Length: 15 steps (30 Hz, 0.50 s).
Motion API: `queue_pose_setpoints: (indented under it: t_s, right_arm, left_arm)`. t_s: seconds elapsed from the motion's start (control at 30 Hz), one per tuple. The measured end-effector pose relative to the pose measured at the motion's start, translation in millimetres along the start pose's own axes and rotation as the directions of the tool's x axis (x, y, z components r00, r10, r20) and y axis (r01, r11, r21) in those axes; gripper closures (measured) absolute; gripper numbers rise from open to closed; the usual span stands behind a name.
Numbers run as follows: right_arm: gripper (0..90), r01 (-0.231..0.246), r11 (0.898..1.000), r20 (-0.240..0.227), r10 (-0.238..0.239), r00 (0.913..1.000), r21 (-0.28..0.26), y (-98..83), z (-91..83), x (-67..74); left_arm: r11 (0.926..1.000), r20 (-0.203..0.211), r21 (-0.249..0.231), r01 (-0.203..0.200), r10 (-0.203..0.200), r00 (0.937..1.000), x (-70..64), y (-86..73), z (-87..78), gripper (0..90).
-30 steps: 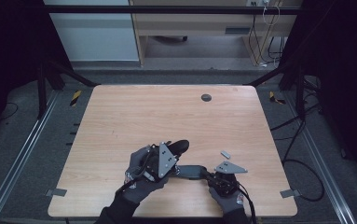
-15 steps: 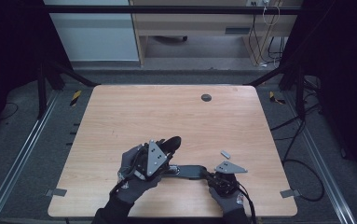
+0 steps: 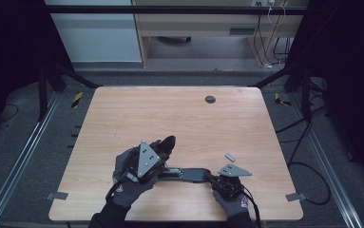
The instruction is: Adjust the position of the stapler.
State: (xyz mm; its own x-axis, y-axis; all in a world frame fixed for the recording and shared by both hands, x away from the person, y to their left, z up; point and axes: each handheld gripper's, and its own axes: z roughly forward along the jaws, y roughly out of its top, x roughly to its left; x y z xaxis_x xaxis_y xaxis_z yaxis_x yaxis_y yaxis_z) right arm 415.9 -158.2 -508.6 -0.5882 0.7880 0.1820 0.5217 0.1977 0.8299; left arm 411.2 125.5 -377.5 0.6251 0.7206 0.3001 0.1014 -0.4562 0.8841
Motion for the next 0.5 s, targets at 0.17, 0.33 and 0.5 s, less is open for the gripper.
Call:
queue_pose_setpoints:
  t_s: [0.17,0.33,0.5]
  right_arm:
    - [90.0,0.002,1.0,0.001,-0.002,1.0,0.0,0.0,-0.1,0.1]
    - [90.0,0.001,1.0,0.001,-0.001,1.0,0.0,0.0,-0.1,0.2]
    - [90.0,-0.001,1.0,0.0,0.001,1.0,0.001,0.0,-0.1,0.2]
  left_arm:
    - [0.9997,-0.004,-0.014,0.019,-0.019,0.9998,5.6,-2.5,-4.5,53.8]
    - [0.9989,-0.01,-0.029,0.037,-0.037,0.9992,12.7,-6.2,-10.7,54.8]
    - [0.9979,-0.02,-0.038,0.052,-0.053,0.9984,18.8,-9.3,-16.6,55.6]
